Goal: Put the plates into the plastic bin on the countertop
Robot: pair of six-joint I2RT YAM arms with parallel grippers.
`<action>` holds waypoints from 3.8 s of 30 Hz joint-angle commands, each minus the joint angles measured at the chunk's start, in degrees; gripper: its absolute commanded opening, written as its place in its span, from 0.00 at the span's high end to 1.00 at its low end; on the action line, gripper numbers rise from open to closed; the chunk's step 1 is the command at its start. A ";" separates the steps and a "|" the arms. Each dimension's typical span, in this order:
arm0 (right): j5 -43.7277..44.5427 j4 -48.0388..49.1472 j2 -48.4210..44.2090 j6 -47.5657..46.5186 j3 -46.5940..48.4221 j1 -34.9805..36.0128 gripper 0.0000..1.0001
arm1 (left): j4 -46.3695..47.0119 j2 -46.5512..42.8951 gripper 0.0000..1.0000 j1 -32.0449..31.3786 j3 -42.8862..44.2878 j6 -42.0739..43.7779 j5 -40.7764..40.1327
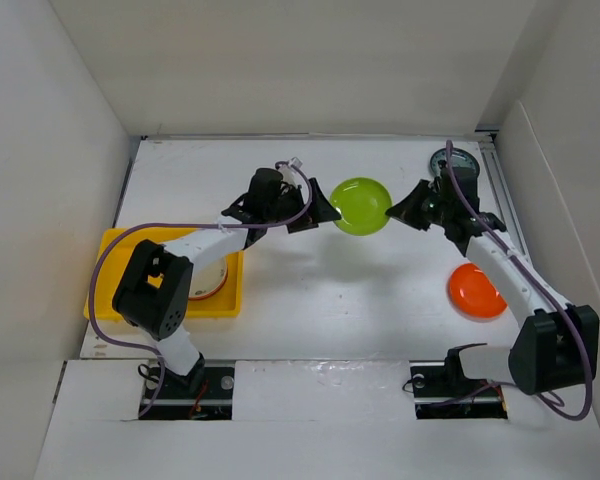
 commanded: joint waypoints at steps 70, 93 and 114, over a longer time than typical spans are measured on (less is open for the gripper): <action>5.03 -12.36 -23.28 -2.27 4.15 3.48 0.00 | -25.80 -62.56 0.00 29.75 -30.46 -8.99 -4.40; 11.20 -36.26 -43.32 -0.94 20.59 4.11 0.00 | -0.26 36.24 0.00 -29.22 44.21 -4.58 -5.40; 12.96 -38.81 -36.56 2.84 24.98 4.11 0.00 | -6.33 54.02 0.14 -31.50 61.90 -6.16 -9.51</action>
